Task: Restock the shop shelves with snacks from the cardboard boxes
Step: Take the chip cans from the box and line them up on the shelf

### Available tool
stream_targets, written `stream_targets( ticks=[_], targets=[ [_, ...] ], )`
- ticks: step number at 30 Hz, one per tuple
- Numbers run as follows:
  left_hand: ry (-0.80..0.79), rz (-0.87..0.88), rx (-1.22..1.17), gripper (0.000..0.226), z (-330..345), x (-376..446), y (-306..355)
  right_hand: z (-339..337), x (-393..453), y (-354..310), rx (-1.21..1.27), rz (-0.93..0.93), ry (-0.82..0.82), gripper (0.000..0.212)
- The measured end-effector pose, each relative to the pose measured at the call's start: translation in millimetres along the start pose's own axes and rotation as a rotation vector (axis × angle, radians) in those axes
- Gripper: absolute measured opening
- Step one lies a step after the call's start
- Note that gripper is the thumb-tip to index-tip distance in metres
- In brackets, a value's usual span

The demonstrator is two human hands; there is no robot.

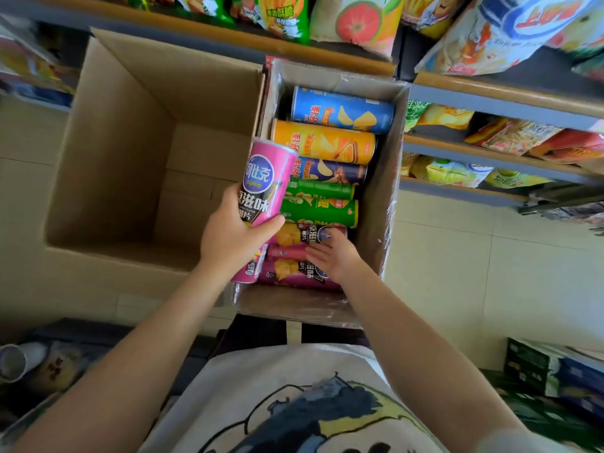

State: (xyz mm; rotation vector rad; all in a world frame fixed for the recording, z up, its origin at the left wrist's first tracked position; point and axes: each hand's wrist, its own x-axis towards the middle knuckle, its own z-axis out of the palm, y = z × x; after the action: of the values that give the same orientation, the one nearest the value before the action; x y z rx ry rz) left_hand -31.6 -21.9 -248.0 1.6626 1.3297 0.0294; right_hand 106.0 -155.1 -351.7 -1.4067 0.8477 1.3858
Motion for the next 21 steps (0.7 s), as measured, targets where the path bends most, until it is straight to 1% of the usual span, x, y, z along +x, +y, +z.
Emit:
stream_targets(
  ticks=[1, 3, 4, 6, 9, 13, 15, 17, 21],
  targets=[
    [0.013, -0.001, 0.016, 0.061, -1, 3, -1, 0, 11, 3, 0.056, 0.041, 0.021, 0.055],
    [0.014, -0.036, 0.009, 0.052, -2, 8, -2, 6, 27, 8, 0.111, 0.081, 0.068, 0.06],
    [0.003, -0.051, 0.001, 0.048, -2, 11, -3, 11, 31, 10, 0.129, 0.086, 0.07, 0.059],
    [-0.034, -0.054, -0.012, 0.044, -2, 16, -5, 21, 39, 11, 0.166, 0.075, 0.047, 0.05],
    [-0.094, -0.025, -0.019, 0.048, -5, 18, -6, 28, 53, 13, 0.185, 0.073, 0.092, 0.043],
    [-0.074, -0.027, -0.052, 0.048, -6, 18, -10, 35, 58, 19, 0.208, 0.059, 0.177, 0.056],
    [-0.063, -0.026, -0.068, 0.048, -7, 18, -11, 40, 56, 22, 0.237, 0.039, 0.196, 0.057],
    [-0.072, -0.02, -0.075, 0.049, -8, 19, -11, 42, 58, 24, 0.214, 0.016, 0.204, 0.058],
    [-0.093, -0.014, -0.084, 0.049, -9, 18, -12, 39, 62, 21, 0.234, 0.009, 0.201, 0.058]
  ],
)
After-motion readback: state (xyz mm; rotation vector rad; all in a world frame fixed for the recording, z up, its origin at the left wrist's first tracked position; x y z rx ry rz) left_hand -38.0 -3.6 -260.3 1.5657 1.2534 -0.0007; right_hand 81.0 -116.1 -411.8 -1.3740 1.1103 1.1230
